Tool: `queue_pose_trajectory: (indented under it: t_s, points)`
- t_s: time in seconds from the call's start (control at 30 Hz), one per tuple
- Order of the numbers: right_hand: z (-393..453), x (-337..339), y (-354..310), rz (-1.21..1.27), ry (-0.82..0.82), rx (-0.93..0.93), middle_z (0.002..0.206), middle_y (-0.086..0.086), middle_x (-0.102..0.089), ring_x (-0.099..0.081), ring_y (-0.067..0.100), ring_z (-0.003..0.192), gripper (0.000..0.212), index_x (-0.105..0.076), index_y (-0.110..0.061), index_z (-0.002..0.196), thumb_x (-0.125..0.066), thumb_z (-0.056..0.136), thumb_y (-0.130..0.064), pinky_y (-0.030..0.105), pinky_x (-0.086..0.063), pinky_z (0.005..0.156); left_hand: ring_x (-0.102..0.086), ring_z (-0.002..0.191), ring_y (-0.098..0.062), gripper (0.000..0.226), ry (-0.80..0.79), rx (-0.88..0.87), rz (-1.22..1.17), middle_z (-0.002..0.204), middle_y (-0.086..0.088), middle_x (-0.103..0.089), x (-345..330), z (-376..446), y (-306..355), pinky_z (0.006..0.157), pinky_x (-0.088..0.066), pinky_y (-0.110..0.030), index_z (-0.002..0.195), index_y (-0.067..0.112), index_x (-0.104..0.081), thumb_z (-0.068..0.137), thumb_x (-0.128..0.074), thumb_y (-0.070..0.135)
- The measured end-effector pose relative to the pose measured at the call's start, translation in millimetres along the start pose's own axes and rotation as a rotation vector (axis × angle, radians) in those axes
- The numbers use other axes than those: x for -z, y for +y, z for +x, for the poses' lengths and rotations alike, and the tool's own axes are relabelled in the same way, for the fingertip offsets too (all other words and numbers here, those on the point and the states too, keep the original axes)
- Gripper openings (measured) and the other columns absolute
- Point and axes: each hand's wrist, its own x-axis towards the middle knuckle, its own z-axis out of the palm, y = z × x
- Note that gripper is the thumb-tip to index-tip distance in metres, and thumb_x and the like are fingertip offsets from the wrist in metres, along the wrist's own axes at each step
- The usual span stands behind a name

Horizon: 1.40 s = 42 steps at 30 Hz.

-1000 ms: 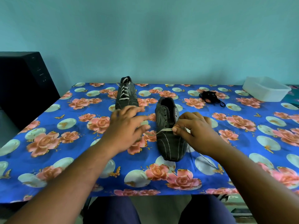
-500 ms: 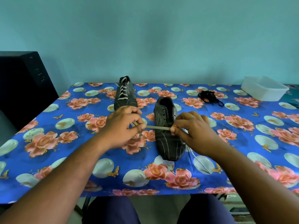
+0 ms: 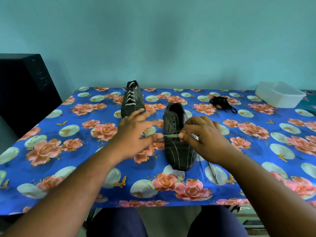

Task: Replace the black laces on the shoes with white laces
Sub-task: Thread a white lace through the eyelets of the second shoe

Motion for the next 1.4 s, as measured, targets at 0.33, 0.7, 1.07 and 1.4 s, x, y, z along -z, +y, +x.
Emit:
queue_pose_trajectory:
  t_s: [0.33, 0.7, 1.07, 1.4]
  points:
    - [-3, 0, 0, 0.051, -0.051, 0.004, 0.106, -0.021, -0.050, -0.041, 0.010, 0.111, 0.034, -0.064, -0.046, 0.091, -0.037, 0.091, -0.067, 0.043, -0.028, 0.097, -0.043, 0.106, -0.004, 0.044, 0.085, -0.120, -0.027, 0.103, 0.023, -0.051, -7, 4, 1, 0.099, -0.037, -0.048, 0.086, 0.034, -0.075, 0.082, -0.048, 0.068]
    - [-12, 11, 31, 0.047, -0.027, -0.130, 0.110, -0.018, -0.051, -0.039, 0.010, 0.114, 0.014, -0.054, -0.057, 0.082, -0.049, 0.094, -0.058, 0.038, -0.019, 0.094, -0.048, 0.117, -0.017, 0.024, 0.030, 0.132, 0.123, 0.116, 0.014, -0.057, 20, -8, -75, 0.090, -0.034, -0.041, 0.089, 0.038, -0.076, 0.086, -0.066, 0.061]
    - [6, -8, -8, 0.070, 0.021, -0.010, 0.110, -0.019, -0.052, -0.041, 0.012, 0.113, 0.026, -0.068, -0.040, 0.096, -0.049, 0.092, -0.057, 0.044, -0.029, 0.091, -0.046, 0.127, -0.015, 0.048, 0.011, -0.129, -0.031, 0.128, 0.010, -0.056, -15, 13, 18, 0.104, -0.039, -0.053, 0.100, 0.036, -0.071, 0.085, -0.042, 0.071]
    - [-8, 5, 12, 0.093, -0.028, -0.055, 0.107, -0.019, -0.050, -0.041, 0.009, 0.109, 0.021, -0.058, -0.052, 0.087, -0.044, 0.097, -0.064, 0.041, -0.026, 0.094, -0.040, 0.110, -0.008, 0.048, 0.079, -0.077, 0.076, 0.110, 0.018, -0.047, 2, -8, -26, 0.091, -0.034, -0.042, 0.092, 0.033, -0.071, 0.083, -0.042, 0.070]
